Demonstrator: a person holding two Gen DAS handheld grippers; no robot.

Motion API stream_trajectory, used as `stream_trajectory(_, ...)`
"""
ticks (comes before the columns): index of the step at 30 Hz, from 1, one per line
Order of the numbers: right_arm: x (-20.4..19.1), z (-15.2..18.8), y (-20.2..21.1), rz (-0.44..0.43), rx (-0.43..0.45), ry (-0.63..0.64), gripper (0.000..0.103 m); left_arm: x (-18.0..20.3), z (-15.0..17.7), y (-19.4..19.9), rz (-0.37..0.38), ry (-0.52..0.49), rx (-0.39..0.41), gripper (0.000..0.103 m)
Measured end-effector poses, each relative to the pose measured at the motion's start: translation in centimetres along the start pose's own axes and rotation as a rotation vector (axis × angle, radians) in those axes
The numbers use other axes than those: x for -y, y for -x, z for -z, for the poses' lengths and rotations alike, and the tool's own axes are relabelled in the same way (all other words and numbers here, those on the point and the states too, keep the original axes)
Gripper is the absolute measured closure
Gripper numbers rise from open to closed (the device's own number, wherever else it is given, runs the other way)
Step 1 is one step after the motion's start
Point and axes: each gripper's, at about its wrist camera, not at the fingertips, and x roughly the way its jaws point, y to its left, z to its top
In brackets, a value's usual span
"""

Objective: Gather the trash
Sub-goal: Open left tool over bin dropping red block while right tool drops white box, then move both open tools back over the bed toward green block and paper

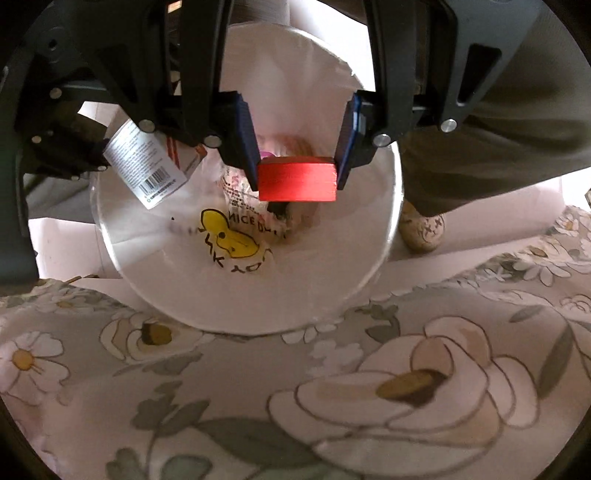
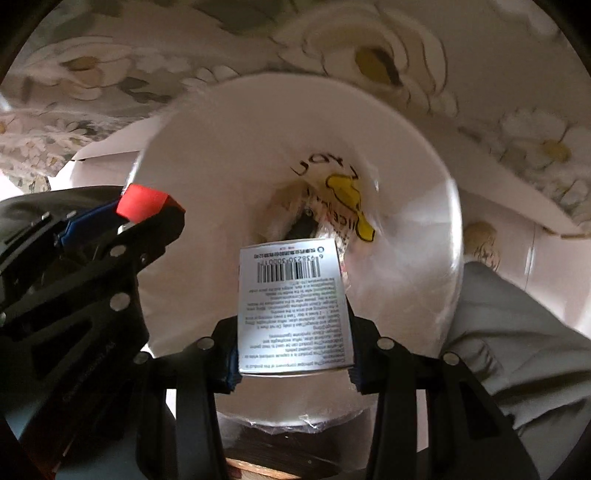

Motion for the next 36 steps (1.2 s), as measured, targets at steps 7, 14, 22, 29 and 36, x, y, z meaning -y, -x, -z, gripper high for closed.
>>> stream_trajectory(7, -0.2, -1.0, -1.2, 0.028, -0.025, -0.009, 0.054, -0.1, 0.0, -0.4, -0.014, 0.018, -0.022, 0.045)
stream_trajectory(14, 0.3, -0.9, -1.2, 0.03, -0.014, -0.002, 0.05, -0.1, 0.0, -0.6, -0.006, 0.025, -0.027, 0.043)
stream_trajectory(22, 0.2, -0.8, -0.9, 0.043, -0.003, 0.008, 0.05, -0.3, 0.1, -0.4, -0.009, 0.018, -0.032, 0.043)
stream_trajectory(29, -0.5, -0.2, -0.7, 0.051, 0.009, 0.021, 0.05, -0.1, 0.2, -0.2, -0.019, 0.012, -0.029, 0.043)
stream_trajectory(36, -0.8, -0.1, 0.7, 0.049, 0.036, 0.03, 0.05, 0.0, 0.3, 0.6, -0.04, 0.013, -0.007, 0.043)
